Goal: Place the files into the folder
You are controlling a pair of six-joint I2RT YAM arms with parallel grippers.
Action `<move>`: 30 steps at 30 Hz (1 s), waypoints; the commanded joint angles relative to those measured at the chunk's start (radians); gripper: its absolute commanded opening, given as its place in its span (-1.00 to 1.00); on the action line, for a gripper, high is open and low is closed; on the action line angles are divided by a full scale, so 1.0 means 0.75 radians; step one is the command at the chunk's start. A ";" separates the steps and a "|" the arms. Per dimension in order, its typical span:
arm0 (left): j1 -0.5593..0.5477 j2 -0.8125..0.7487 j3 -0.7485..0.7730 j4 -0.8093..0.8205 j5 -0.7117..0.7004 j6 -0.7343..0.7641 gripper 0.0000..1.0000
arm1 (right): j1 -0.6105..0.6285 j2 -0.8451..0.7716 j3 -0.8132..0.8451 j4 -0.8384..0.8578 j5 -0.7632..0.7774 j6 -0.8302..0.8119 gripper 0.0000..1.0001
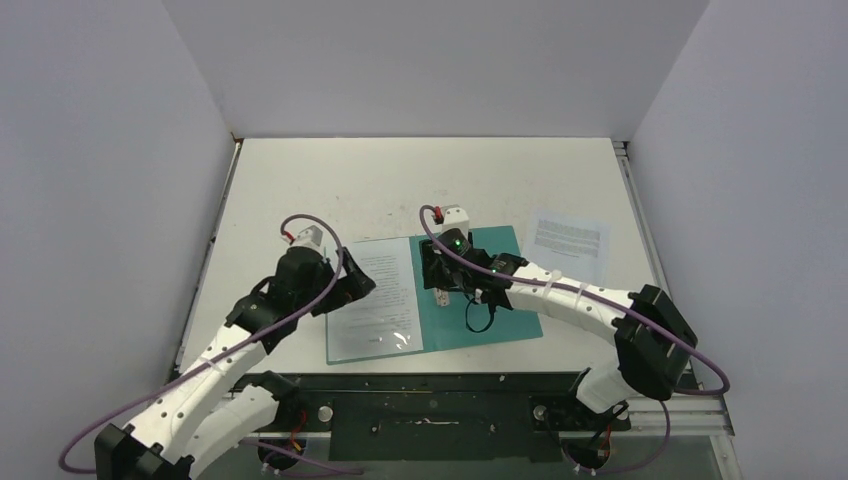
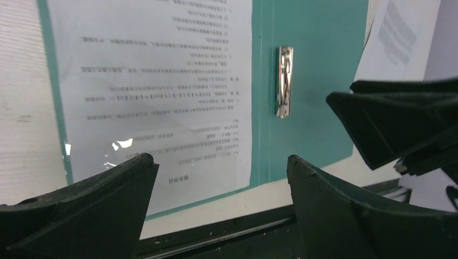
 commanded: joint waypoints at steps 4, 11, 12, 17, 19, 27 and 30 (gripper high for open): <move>-0.442 0.195 0.122 -0.108 -0.283 0.037 0.76 | 0.012 -0.075 0.059 -0.180 0.107 -0.054 0.11; -0.598 0.398 0.121 -0.127 -0.382 0.039 0.65 | 0.014 -0.044 0.047 -0.190 0.067 -0.035 0.03; -0.607 0.417 0.114 -0.123 -0.392 0.042 0.64 | 0.014 -0.037 0.045 -0.186 0.062 -0.033 0.03; -0.615 0.491 0.085 -0.101 -0.412 0.054 0.61 | 0.019 0.008 0.049 -0.179 0.045 -0.029 -0.04; -0.616 0.518 0.073 -0.092 -0.418 0.056 0.60 | 0.021 0.023 0.054 -0.176 0.038 -0.029 -0.05; -0.615 0.652 0.025 -0.010 -0.414 0.050 0.59 | 0.040 0.086 0.076 -0.167 0.022 -0.021 -0.21; -0.612 0.711 0.019 0.016 -0.408 0.043 0.58 | 0.047 0.100 0.065 -0.155 0.022 -0.012 -0.29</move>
